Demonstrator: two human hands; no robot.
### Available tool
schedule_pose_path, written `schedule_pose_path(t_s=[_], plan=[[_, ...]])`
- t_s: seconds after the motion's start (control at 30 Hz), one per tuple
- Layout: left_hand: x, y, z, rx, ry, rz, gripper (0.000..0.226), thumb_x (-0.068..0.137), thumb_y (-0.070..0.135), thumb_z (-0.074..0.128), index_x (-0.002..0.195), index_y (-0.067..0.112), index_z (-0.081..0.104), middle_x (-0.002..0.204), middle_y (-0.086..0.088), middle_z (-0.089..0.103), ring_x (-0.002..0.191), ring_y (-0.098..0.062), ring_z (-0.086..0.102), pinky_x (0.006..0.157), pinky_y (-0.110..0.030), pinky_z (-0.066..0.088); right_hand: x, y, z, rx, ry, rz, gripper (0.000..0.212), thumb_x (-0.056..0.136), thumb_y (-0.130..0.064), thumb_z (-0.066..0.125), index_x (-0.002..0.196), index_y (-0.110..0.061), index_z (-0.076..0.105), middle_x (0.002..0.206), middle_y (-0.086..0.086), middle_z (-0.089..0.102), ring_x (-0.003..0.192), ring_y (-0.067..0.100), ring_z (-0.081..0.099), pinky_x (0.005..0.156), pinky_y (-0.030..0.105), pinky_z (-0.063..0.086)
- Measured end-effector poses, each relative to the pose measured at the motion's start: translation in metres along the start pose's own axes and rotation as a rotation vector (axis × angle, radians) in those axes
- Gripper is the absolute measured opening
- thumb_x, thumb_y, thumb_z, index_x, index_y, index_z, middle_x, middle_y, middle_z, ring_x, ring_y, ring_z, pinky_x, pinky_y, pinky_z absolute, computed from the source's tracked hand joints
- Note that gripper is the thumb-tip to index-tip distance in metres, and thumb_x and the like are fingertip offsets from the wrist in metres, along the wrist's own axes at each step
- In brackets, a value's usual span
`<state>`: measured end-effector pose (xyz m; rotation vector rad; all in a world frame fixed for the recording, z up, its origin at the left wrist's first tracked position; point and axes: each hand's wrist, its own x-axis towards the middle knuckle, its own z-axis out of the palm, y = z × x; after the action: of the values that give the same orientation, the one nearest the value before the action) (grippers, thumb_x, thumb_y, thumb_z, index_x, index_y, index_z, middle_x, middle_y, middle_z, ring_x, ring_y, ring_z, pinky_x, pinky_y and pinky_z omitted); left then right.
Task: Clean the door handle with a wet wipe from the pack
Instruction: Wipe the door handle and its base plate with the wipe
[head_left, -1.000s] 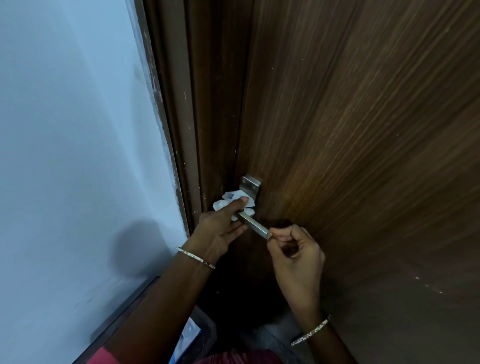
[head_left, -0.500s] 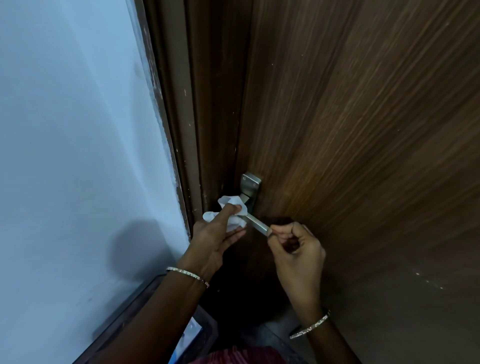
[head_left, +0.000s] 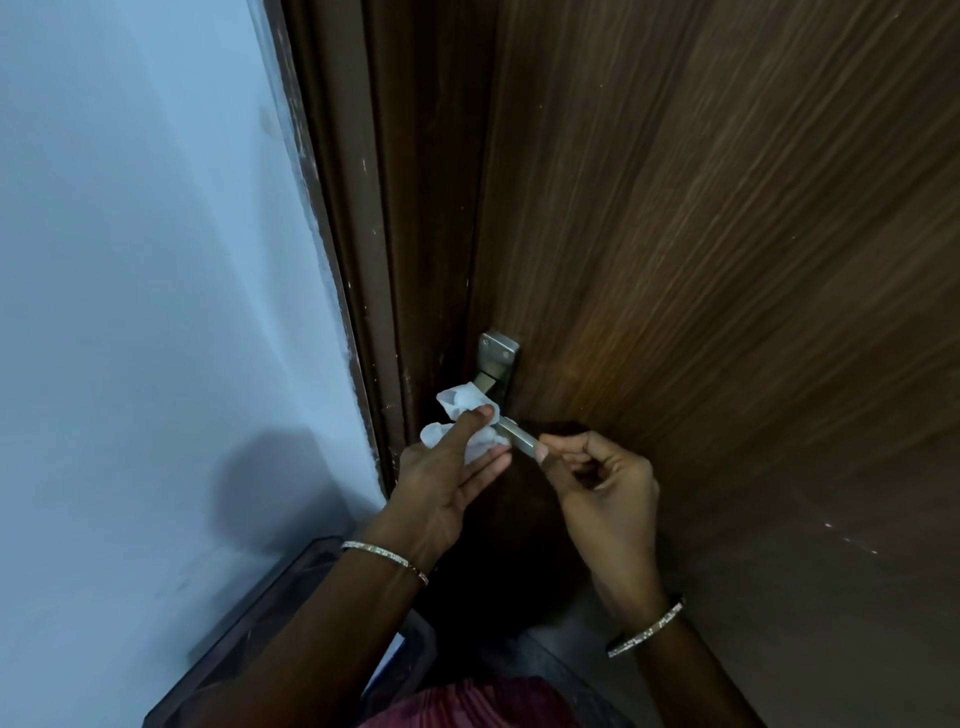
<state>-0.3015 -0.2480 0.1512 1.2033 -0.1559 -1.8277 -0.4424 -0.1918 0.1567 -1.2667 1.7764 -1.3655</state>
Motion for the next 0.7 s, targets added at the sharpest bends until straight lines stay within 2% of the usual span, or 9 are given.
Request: schedule_pose_path(t_s=[0.13,0.27,0.37,0.43,0.5,0.6,0.7], plan=[[-0.008,-0.007,0.003,0.002,-0.013,-0.015,0.040,0.073,0.012,0.085,0.105,-0.002,0.065,0.088,-0.022,0.077,0.076,-0.027,0.077,0.059,-0.033,0.063,-0.001,0.003,-0.003,0.149,-0.038,0.107,0.010,0.085,-0.018,0.076,0.091,-0.024,0.080,0.086,-0.004,0.078,0.086,0.011,0.072,0.081,0.025,0.058],[-0.016,-0.008,-0.001,-0.007,-0.013,-0.010,0.033,0.077,0.010,0.081,0.103,-0.003,0.065,0.090,-0.023,0.077,0.078,-0.028,0.077,0.062,-0.033,0.064,-0.012,0.009,0.003,0.555,-0.073,0.442,0.011,0.088,-0.023,0.070,0.096,-0.020,0.078,0.099,0.006,0.077,0.097,0.022,0.069,0.090,0.039,0.054],[-0.021,-0.011,-0.006,0.025,-0.013,0.033,0.028,0.080,0.010,0.079,0.099,-0.007,0.068,0.088,-0.024,0.076,0.072,-0.025,0.077,0.061,-0.029,0.063,-0.021,0.014,0.008,0.731,-0.192,0.671,0.036,0.086,-0.041,0.065,0.110,-0.017,0.075,0.114,0.009,0.075,0.111,0.026,0.069,0.101,0.043,0.050],[-0.024,-0.013,-0.007,0.060,-0.005,0.077,0.024,0.081,0.011,0.078,0.095,-0.006,0.070,0.085,-0.022,0.077,0.068,-0.023,0.076,0.061,-0.028,0.063,-0.025,0.016,0.011,0.788,-0.305,0.713,0.048,0.088,-0.047,0.060,0.122,-0.015,0.070,0.122,0.011,0.073,0.120,0.026,0.065,0.107,0.045,0.046],[-0.026,-0.014,-0.006,0.098,-0.006,0.122,0.020,0.082,0.012,0.077,0.090,-0.005,0.071,0.082,-0.019,0.077,0.067,-0.022,0.075,0.065,-0.028,0.063,-0.026,0.013,0.013,0.848,-0.385,0.702,0.046,0.090,-0.045,0.060,0.124,-0.016,0.069,0.125,0.010,0.071,0.123,0.025,0.062,0.109,0.045,0.044],[-0.029,-0.016,-0.007,0.171,-0.024,0.175,0.017,0.083,0.014,0.077,0.088,-0.002,0.073,0.081,-0.017,0.078,0.067,-0.021,0.075,0.067,-0.029,0.063,-0.024,0.005,0.020,0.857,-0.476,0.649,0.046,0.090,-0.040,0.064,0.129,-0.014,0.066,0.117,0.003,0.073,0.115,0.017,0.066,0.105,0.039,0.047],[-0.035,-0.021,-0.012,0.250,-0.080,0.209,0.014,0.084,0.013,0.076,0.086,-0.001,0.074,0.082,-0.019,0.077,0.068,-0.023,0.075,0.061,-0.026,0.063,-0.020,-0.002,0.023,0.865,-0.462,0.604,0.033,0.093,-0.026,0.066,0.121,-0.010,0.069,0.104,0.003,0.075,0.083,0.006,0.071,0.083,0.026,0.054]])
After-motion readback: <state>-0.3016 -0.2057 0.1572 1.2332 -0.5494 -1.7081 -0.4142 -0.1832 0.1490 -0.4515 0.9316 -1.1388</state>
